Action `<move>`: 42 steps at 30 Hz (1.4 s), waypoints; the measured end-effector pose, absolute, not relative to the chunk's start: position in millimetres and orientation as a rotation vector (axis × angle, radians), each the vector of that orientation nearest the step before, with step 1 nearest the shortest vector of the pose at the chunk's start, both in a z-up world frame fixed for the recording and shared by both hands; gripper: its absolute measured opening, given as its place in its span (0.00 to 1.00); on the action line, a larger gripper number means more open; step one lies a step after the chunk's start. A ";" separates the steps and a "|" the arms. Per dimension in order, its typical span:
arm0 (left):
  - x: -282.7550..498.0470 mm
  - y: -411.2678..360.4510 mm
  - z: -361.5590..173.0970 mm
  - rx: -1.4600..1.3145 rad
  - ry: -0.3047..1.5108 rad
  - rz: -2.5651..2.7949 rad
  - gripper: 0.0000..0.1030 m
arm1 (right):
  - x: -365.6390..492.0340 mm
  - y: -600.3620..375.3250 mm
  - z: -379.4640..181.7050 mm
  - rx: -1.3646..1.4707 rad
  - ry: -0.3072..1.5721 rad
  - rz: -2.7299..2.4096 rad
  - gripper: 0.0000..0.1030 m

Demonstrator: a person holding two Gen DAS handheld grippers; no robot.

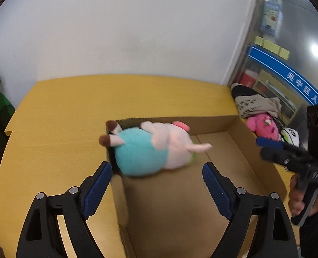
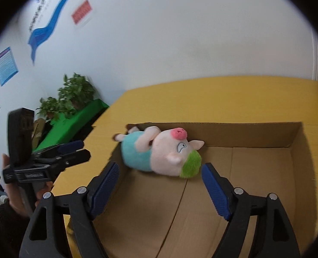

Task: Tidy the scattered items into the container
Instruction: 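Open both grippers to drop the plush pig into the box, then withdraw both grippers and move toward the clear phone case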

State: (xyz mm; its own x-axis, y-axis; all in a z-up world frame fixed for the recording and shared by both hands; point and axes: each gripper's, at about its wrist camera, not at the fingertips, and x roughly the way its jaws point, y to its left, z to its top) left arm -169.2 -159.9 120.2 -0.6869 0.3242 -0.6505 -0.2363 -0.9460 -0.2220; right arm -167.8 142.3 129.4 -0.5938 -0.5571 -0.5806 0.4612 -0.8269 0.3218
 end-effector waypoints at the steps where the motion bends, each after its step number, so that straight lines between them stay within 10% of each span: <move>1: -152.8 -155.4 122.7 -1.035 -0.172 2.621 0.88 | -150.4 148.7 139.0 0.900 -0.161 -2.382 0.77; 10: -64.0 -106.6 104.6 -1.031 -0.147 2.643 0.89 | -51.4 171.8 144.9 0.906 0.100 -2.432 0.78; 24: -35.2 -81.5 38.8 -1.255 -0.137 2.639 0.88 | -71.3 227.4 38.0 1.220 0.032 -2.553 0.78; 42: -12.4 -79.3 41.0 -1.262 -0.152 2.657 0.89 | -44.9 257.7 54.6 1.115 0.018 -2.607 0.78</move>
